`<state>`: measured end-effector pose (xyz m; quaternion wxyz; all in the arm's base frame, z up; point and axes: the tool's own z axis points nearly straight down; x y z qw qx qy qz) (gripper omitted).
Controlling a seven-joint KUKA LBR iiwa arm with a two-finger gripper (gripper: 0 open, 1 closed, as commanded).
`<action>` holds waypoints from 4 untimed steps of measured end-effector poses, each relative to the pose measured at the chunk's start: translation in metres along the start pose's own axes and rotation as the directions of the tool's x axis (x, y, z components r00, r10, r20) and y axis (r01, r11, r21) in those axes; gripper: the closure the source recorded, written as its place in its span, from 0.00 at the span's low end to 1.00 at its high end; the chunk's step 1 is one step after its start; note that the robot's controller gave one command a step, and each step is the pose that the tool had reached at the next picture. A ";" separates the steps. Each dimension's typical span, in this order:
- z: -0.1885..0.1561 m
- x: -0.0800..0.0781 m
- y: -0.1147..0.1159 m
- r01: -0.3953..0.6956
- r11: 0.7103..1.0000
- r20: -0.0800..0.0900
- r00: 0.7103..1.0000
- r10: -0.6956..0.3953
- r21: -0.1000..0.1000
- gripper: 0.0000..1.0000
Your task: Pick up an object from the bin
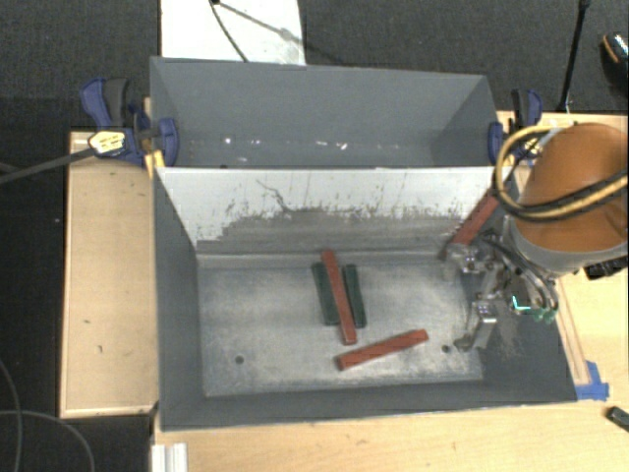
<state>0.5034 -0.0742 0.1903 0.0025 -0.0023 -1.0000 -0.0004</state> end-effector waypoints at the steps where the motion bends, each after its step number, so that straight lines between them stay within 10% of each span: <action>1: 0.088 -0.001 0.015 -0.070 0.998 -0.001 0.998 0.070 -0.002 0.00; 2: 0.122 -0.001 0.028 0.003 1.000 0.002 1.000 -0.003 0.000 0.00; 3: 0.120 -0.001 0.027 0.005 1.000 0.004 1.000 -0.005 0.001 1.00; 4: -0.052 -0.034 0.044 0.218 0.976 0.016 0.976 -0.218 0.004 1.00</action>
Offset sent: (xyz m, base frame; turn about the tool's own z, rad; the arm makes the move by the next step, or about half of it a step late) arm 0.0017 0.0141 -0.0845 0.0704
